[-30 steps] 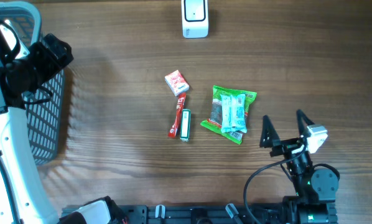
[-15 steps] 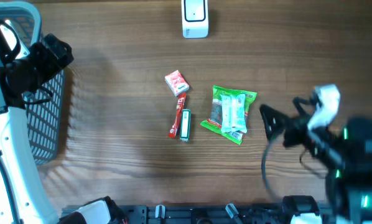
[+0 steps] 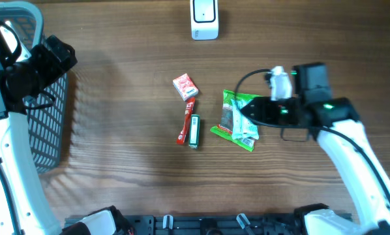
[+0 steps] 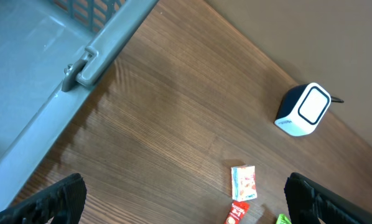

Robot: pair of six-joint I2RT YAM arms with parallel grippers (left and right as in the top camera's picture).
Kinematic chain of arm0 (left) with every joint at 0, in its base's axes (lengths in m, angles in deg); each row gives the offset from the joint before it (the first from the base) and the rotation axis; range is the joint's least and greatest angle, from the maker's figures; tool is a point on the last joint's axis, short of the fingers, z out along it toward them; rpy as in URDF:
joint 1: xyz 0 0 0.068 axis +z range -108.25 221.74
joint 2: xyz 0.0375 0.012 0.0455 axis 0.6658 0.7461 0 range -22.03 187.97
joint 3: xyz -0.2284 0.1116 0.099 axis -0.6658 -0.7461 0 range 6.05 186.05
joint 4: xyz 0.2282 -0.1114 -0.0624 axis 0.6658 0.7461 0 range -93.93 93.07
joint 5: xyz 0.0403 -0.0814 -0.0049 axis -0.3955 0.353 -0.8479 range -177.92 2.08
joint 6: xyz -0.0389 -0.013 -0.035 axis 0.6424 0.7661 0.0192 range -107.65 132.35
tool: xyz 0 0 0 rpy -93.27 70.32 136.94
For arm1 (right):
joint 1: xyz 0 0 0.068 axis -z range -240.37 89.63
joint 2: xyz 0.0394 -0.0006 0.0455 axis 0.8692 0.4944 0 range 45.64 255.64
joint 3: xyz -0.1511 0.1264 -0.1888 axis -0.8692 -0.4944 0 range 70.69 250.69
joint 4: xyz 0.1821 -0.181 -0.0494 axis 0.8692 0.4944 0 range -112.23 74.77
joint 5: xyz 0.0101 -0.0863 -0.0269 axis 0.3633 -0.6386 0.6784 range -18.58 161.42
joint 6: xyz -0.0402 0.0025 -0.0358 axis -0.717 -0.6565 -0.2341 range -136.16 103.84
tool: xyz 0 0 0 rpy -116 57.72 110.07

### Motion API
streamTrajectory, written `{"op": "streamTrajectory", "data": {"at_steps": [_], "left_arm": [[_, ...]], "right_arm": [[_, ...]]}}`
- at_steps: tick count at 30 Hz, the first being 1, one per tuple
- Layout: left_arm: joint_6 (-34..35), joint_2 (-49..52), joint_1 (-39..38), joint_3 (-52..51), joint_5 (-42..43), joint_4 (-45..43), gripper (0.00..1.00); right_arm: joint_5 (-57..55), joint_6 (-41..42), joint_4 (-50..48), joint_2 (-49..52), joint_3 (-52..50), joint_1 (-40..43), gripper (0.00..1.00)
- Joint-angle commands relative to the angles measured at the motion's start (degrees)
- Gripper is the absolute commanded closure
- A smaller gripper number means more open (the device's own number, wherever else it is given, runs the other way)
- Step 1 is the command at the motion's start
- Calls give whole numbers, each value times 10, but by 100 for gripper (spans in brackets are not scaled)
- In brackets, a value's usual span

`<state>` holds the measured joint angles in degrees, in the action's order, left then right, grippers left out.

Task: Scan the item barcode
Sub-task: 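Reach the right gripper over the pale blue pack on the green bag, then close the right gripper on the pale blue pack and lift it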

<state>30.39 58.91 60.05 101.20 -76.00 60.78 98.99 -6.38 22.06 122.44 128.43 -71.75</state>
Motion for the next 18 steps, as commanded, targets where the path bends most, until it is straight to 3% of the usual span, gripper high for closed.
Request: {"op": "streamTrajectory", "data": {"at_steps": [1, 10, 18], "left_arm": [[-11, 0, -2, 5, 7, -1, 0], [-11, 0, -2, 5, 7, -1, 0], [-11, 0, -2, 5, 7, -1, 0]], "right_arm": [[-73, -3, -31, 59, 0, -50, 44], [-185, 24, -53, 163, 0, -119, 43], [-343, 70, -58, 172, 0, -192, 45]]}}
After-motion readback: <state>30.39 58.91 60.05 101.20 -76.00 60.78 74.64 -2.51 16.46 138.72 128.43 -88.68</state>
